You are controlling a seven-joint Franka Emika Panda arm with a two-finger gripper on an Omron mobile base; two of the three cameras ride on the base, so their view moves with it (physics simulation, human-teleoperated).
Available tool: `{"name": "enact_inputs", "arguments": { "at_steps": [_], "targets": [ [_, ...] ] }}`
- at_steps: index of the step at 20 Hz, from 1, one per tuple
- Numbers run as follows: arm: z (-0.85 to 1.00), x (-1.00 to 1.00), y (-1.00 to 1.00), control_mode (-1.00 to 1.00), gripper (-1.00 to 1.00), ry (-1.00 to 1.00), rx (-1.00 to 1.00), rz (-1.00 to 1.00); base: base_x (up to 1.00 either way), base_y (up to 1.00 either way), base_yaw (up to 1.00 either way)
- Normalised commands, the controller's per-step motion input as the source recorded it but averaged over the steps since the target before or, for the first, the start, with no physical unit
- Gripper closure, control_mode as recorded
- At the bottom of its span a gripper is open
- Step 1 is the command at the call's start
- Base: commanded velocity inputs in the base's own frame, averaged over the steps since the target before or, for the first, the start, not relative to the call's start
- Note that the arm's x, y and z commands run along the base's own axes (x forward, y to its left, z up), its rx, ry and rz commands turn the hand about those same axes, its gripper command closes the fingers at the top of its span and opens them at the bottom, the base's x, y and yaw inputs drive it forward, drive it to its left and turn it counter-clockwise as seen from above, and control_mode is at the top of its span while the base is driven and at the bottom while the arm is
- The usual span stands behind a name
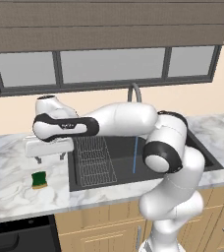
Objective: Soak the sponge with water for a few seconds and then drop it inside the sink.
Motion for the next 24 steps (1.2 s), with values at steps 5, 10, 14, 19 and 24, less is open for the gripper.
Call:
{"name": "enact_inputs", "arguments": {
  "at_steps": [5, 10, 14, 19, 24],
  "targets": [
    [-0.13, 0.16, 0.00, -1.00, -1.00, 0.00, 0.00, 0.02, 0.00, 0.00, 0.00],
    [-0.27, 0.13, 0.10, -1.00, -1.00, -0.01, 0.00, 0.00, 0.00, 0.00, 0.00],
    [-0.32, 0.11, 0.16, -1.00, -1.00, -0.02, 0.00, 0.00, 0.00, 0.00, 0.00],
    [-0.24, 0.13, 0.18, -1.00, -1.00, -0.01, 0.00, 0.00, 0.00, 0.00, 0.00],
    [-0.09, 0.14, 0.22, -1.00, -1.00, 0.00, 0.00, 0.00, 0.00, 0.00, 0.00]
  ]
}}
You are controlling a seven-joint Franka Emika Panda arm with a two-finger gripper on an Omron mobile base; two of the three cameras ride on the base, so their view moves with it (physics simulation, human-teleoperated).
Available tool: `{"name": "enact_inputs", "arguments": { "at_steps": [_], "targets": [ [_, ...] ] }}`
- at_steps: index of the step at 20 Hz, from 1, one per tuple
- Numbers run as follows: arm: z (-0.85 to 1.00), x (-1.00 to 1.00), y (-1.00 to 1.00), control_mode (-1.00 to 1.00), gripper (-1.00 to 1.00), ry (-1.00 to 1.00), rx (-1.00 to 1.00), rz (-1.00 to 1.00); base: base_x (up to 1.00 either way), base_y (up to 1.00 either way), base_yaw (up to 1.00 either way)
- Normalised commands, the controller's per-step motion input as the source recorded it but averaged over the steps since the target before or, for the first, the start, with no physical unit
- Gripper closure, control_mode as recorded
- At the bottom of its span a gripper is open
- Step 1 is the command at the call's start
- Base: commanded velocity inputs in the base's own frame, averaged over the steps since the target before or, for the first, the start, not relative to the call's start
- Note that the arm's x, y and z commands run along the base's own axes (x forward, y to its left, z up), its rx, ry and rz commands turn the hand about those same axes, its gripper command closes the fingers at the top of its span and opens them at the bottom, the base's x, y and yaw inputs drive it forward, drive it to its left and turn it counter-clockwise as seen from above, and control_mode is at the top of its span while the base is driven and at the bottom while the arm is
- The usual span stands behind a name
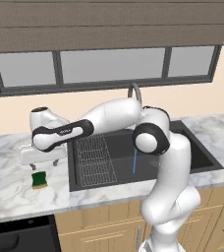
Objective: Soak the sponge with water for a few seconds and then drop it inside the sink.
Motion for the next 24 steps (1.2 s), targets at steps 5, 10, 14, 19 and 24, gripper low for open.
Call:
{"name": "enact_inputs", "arguments": {
  "at_steps": [5, 10, 14, 19, 24],
  "targets": [
    [-0.01, 0.10, 0.20, -1.00, -1.00, 0.00, 0.00, 0.00, 0.00, 0.00, 0.00],
    [-0.04, 0.09, 0.20, -1.00, -1.00, 0.00, 0.00, 0.00, 0.00, 0.00, 0.00],
    [-0.12, 0.13, 0.16, -1.00, -1.00, 0.00, 0.00, 0.00, 0.00, 0.00, 0.00],
    [-0.08, 0.01, 0.02, -1.00, -1.00, 0.00, 0.00, 0.00, 0.00, 0.00, 0.00],
    [-0.19, 0.00, 0.00, -1.00, -1.00, 0.00, 0.00, 0.00, 0.00, 0.00, 0.00]
  ]
}}
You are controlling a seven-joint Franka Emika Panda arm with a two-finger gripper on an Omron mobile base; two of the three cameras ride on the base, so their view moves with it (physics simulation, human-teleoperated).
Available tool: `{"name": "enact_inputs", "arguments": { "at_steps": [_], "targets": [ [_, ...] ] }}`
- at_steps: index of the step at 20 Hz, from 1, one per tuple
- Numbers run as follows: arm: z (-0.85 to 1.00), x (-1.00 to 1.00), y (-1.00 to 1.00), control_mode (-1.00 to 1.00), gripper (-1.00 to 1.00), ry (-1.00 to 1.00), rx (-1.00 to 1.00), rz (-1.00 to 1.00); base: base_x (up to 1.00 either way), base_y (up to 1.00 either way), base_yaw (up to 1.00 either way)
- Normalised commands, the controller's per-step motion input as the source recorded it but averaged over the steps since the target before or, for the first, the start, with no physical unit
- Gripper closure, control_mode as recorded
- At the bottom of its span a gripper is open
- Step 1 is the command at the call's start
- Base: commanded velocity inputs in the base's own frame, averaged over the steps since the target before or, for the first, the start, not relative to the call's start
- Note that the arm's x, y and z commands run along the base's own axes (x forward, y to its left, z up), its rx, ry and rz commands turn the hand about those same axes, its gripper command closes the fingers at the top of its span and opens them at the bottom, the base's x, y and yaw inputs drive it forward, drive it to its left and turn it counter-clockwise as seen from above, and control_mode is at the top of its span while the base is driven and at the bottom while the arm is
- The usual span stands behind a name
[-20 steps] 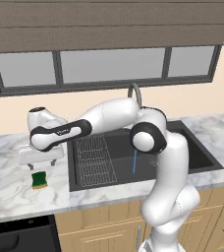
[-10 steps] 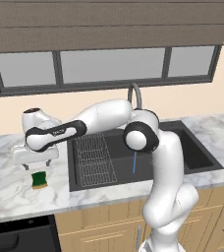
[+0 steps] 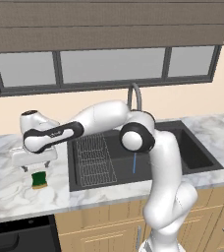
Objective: Soak the sponge with water for a few seconds and then drop it inside the sink.
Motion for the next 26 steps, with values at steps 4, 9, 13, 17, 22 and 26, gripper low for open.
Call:
{"name": "enact_inputs", "arguments": {
  "at_steps": [4, 9, 13, 17, 22, 26],
  "targets": [
    [-0.20, 0.00, 0.00, -1.00, -1.00, 0.00, 0.00, 0.01, 0.00, 0.00, 0.00],
    [-0.21, 0.00, 0.00, -1.00, -1.00, 0.00, 0.00, 0.01, 0.00, 0.00, 0.00],
    [-0.28, 0.04, 0.00, -1.00, -1.00, 0.00, 0.00, 0.02, 0.00, 0.00, 0.00],
    [-0.31, 0.08, 0.00, -1.00, -1.00, 0.00, 0.00, 0.02, 0.00, 0.00, 0.00],
    [-0.22, 0.03, 0.00, -1.00, -1.00, 0.00, 0.00, 0.01, 0.00, 0.00, 0.00],
    [-0.16, 0.00, 0.00, -1.00, -1.00, 0.00, 0.00, 0.01, 0.00, 0.00, 0.00]
  ]
}}
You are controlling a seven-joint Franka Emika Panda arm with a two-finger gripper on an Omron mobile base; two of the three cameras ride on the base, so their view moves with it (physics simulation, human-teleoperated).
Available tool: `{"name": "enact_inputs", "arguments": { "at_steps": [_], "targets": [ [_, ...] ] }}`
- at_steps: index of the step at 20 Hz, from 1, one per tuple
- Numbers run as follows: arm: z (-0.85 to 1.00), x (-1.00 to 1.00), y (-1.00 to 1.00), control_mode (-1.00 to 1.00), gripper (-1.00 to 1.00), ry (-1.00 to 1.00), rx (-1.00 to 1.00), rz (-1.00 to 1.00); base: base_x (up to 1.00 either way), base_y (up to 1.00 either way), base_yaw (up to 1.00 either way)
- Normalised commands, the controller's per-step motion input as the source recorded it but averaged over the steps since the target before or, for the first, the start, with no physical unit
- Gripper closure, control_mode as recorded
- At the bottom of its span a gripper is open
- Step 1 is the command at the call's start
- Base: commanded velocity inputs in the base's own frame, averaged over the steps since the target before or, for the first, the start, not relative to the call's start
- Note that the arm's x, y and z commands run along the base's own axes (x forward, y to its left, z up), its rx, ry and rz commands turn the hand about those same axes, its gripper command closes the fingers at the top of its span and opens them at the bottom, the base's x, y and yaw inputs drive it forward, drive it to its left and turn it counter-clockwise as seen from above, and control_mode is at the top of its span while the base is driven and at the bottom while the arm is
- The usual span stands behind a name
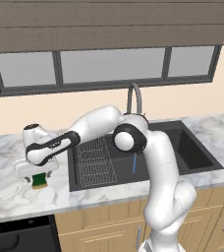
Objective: Soak the sponge with water for a few seconds and then drop it inside the sink.
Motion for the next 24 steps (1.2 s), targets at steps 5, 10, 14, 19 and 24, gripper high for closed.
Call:
{"name": "enact_inputs", "arguments": {
  "at_steps": [5, 10, 14, 19, 24],
  "targets": [
    [-0.18, 0.00, 0.00, -1.00, -1.00, 0.00, 0.00, 0.00, 0.00, 0.00, 0.00],
    [-0.28, 0.00, 0.00, -1.00, -1.00, 0.00, 0.00, 0.00, 0.00, 0.00, 0.00],
    [-0.28, 0.00, 0.00, -1.00, -1.00, 0.00, 0.00, 0.00, 0.00, 0.00, 0.00],
    [0.00, 0.00, 0.00, -1.00, -1.00, 0.00, 0.00, 0.00, 0.00, 0.00, 0.00],
    [0.00, 0.00, 0.00, -1.00, 1.00, 0.00, 0.00, 0.00, 0.00, 0.00, 0.00]
  ]
}}
